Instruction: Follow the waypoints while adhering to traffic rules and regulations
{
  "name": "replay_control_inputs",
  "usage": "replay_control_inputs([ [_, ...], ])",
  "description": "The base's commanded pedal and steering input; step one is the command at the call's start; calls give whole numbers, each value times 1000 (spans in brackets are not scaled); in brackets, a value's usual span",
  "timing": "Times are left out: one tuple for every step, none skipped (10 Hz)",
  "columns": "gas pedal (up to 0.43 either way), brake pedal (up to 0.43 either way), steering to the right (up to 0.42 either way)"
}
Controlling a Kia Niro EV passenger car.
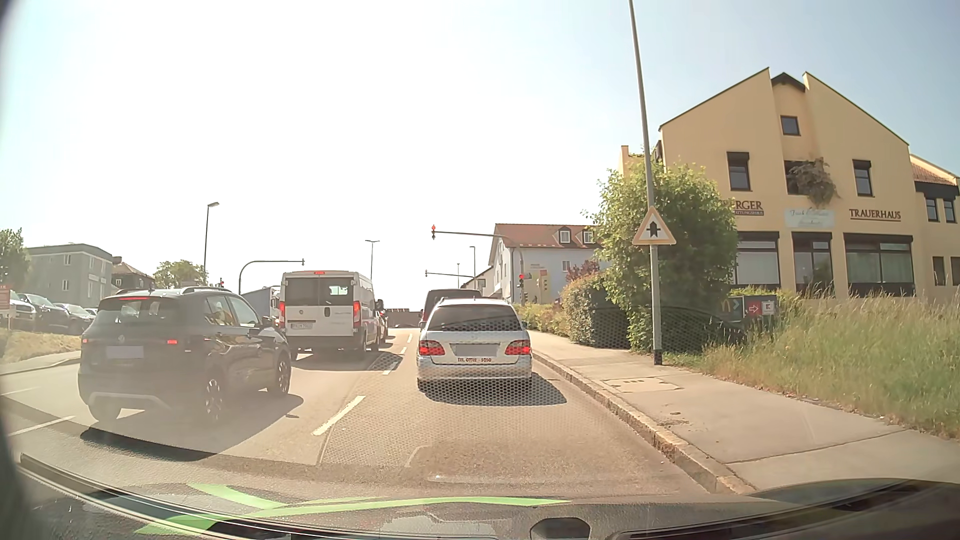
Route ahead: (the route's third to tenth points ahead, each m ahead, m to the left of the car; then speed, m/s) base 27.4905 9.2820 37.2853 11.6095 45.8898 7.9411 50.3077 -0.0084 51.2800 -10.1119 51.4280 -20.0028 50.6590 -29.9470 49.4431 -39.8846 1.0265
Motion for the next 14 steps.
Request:
replay_control_inputs([
  [189,0,-31],
  [189,0,-31],
  [189,0,-31],
  [189,0,-31],
  [189,0,-32],
  [189,0,-32],
  [189,0,-31],
  [189,0,-32],
  [197,0,-31],
  [197,0,-31],
  [197,0,-31],
  [197,0,-31],
  [197,0,-31],
  [197,0,-32],
])
